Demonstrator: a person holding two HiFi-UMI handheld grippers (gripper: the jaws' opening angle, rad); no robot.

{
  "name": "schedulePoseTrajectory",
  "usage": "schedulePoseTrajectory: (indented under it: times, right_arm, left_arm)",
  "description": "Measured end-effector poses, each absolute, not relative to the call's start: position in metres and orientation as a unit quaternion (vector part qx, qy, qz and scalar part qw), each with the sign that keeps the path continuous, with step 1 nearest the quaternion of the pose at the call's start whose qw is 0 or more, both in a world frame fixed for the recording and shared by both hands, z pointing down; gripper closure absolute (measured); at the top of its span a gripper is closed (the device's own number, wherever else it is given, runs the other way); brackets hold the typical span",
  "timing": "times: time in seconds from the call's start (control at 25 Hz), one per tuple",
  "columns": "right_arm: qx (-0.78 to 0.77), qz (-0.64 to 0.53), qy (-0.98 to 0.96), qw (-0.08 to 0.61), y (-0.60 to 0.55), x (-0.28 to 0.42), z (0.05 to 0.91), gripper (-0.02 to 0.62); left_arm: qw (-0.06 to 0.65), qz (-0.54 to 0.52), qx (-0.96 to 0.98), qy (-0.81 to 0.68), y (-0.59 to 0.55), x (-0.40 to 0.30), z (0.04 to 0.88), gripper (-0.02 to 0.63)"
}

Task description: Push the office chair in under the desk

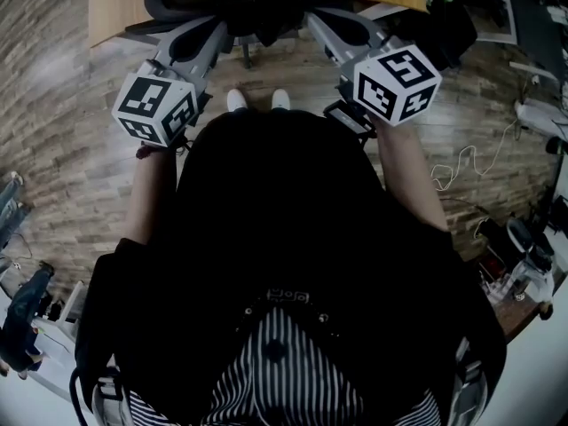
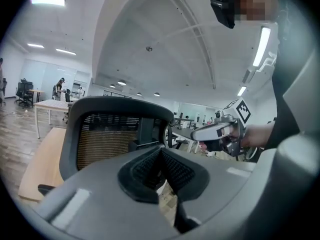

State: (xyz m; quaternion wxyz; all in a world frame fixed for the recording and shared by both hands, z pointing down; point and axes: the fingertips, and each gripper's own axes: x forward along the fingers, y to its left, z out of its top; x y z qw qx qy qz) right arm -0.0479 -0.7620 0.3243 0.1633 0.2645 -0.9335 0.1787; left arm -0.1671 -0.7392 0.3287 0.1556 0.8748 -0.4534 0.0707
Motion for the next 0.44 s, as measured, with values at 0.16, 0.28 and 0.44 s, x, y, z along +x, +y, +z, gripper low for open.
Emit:
schedulePoseTrajectory:
  times: [0.16,0.28,0.44]
  right_arm:
    - [0.260,0.175,-0.934,0.170,-0.755,-0.052,0.325,0.595]
    - [0.257,0.174,-0.936,0.169,-0.752,-0.057,0.323,0.595]
    - [0.249,0.175,-0.937,0.171,-0.757,-0.065,0.326,0.595]
  left_arm:
    - [0.159,0.070,0.873,-0.455,-0.734,-0.170,0.327,0.600]
    - [0.152,0.069,0.875,-0.455,-0.730,-0.169,0.326,0.601]
    - [0.153,0.068,0.874,-0.456,-0.735,-0.173,0.328,0.600]
